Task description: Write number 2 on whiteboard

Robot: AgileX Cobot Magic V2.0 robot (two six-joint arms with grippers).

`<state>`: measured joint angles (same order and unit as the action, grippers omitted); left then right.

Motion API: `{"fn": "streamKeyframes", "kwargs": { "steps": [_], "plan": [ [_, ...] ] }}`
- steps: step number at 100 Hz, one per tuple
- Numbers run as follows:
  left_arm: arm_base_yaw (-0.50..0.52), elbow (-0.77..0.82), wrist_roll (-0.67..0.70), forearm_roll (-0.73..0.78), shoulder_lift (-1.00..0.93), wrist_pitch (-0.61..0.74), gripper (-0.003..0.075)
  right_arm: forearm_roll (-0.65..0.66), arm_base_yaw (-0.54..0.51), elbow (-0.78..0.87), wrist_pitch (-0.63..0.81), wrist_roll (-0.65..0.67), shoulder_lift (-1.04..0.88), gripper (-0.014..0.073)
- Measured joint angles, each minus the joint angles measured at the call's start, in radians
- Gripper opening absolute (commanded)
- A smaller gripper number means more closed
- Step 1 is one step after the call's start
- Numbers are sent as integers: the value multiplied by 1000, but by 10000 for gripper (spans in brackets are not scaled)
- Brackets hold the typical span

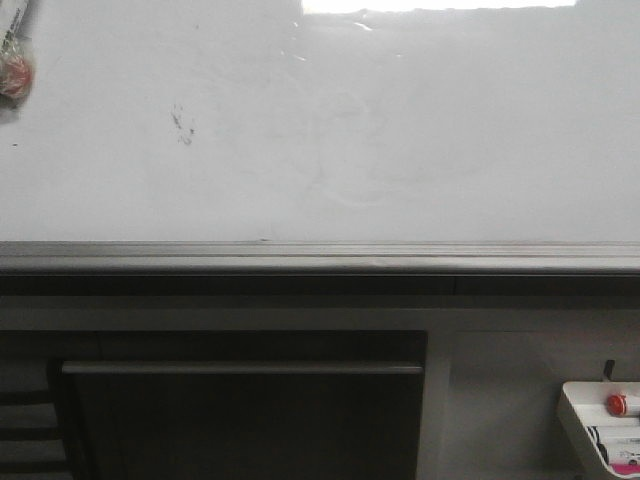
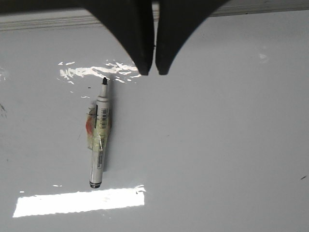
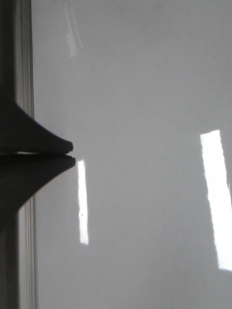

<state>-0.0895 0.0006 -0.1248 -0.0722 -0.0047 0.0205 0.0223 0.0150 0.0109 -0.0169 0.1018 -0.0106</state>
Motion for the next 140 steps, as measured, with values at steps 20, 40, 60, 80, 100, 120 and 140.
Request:
{"fn": "streamKeyframes", "kwargs": {
  "steps": [20, 40, 60, 80, 100, 120, 140],
  "plan": [
    [0, 0, 0, 0, 0, 0, -18, 0, 0, 0, 0, 0, 0, -72],
    [0, 0, 0, 0, 0, 0, -18, 0, 0, 0, 0, 0, 0, -72],
    [0, 0, 0, 0, 0, 0, -18, 0, 0, 0, 0, 0, 0, -72],
    [0, 0, 0, 0, 0, 0, -18, 0, 0, 0, 0, 0, 0, -72],
    [0, 0, 0, 0, 0, 0, -18, 0, 0, 0, 0, 0, 0, -72],
    [0, 0, 0, -6, 0, 0, -18, 0, 0, 0, 0, 0, 0, -72],
    [0, 0, 0, -83, 0, 0, -18, 0, 0, 0, 0, 0, 0, -72]
  ]
}}
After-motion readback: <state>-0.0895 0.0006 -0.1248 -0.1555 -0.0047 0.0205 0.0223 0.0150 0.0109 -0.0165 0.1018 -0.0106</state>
